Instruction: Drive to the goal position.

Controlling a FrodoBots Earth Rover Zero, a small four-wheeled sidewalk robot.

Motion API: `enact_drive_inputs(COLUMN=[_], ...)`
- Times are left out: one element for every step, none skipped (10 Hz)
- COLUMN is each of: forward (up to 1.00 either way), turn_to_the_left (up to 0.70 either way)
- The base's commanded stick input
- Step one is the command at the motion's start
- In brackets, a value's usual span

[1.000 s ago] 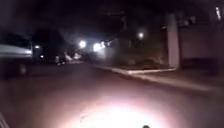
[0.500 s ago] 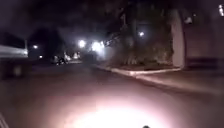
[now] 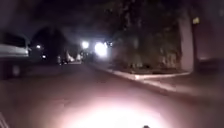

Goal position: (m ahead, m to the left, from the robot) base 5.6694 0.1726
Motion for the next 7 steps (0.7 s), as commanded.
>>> enact_drive_inputs(forward=[0.7, 0.7, 0.7, 0.7, 0.7, 0.7, 0.7], turn_to_the_left=[0.01, 0.01, 0.25, 0.22, 0.01, 0.01, 0.07])
